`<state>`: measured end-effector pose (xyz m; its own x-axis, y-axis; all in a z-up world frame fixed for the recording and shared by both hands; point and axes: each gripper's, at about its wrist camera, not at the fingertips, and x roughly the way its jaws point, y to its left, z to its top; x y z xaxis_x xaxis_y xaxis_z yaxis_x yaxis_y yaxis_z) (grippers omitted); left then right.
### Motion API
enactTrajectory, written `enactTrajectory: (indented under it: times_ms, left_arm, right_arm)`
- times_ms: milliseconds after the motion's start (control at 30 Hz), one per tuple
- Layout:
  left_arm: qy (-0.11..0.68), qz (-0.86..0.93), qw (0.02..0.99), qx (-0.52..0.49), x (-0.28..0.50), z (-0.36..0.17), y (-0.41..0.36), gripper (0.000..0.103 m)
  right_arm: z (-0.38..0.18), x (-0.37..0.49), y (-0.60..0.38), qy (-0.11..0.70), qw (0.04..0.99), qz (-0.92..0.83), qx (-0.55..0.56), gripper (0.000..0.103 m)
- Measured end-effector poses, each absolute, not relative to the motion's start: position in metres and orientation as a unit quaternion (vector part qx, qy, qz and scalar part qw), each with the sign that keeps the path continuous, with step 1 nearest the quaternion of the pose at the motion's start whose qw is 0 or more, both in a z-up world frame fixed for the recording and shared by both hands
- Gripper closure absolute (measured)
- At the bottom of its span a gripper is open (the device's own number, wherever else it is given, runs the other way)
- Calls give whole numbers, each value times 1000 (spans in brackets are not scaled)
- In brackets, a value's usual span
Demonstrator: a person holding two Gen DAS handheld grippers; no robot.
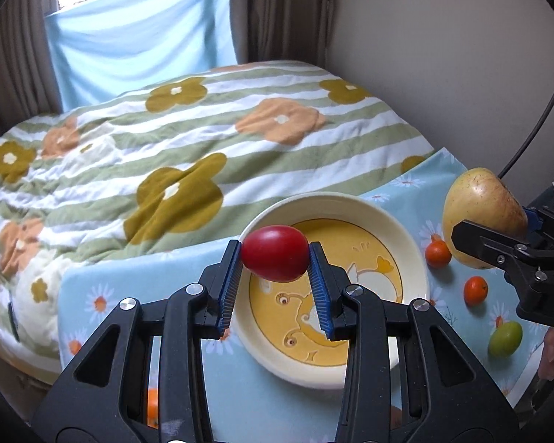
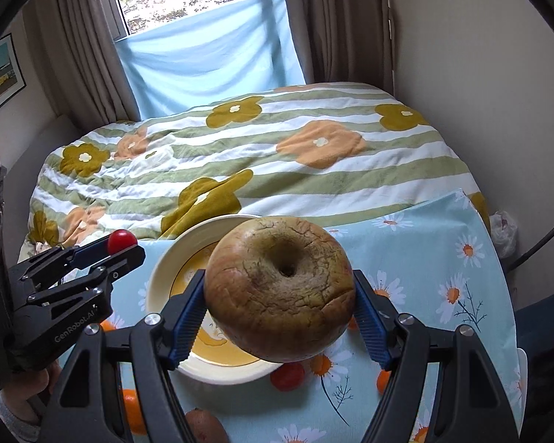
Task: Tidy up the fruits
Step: 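Close the left tool on the red tomato while the right tool grasps the brown apple, then drop the red tomato into the bowl with the left tool while the right tool carries the apple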
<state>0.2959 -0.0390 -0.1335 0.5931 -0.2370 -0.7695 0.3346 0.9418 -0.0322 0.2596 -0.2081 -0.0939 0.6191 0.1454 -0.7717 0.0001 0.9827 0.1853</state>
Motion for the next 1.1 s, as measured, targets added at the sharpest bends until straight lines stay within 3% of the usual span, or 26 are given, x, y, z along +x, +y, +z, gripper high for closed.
enactTrajectory:
  times_ms: [500,567,600,633,1100]
  left_arm:
    - [453,-223,856,112,354,-178,-76,61]
    - [452,-220,857,115,353,-177,-76,39]
    - [447,-216,860,116,351,-175,-74,6]
    - [438,-213,866,114,350,-172,-71,0]
    - [441,-175,877,79,329,-151,-21,0]
  right_arm:
    - [-112,288,-229,448,887,-21,108,33]
    - [-113,289,-232,449,886,-24,111,33]
    - [-113,290,-233,449,886,-25,111,33]
    - [-112,290,-234,449,886,-26,111,33]
    - [-116,301,-218,456,887,12,79,33]
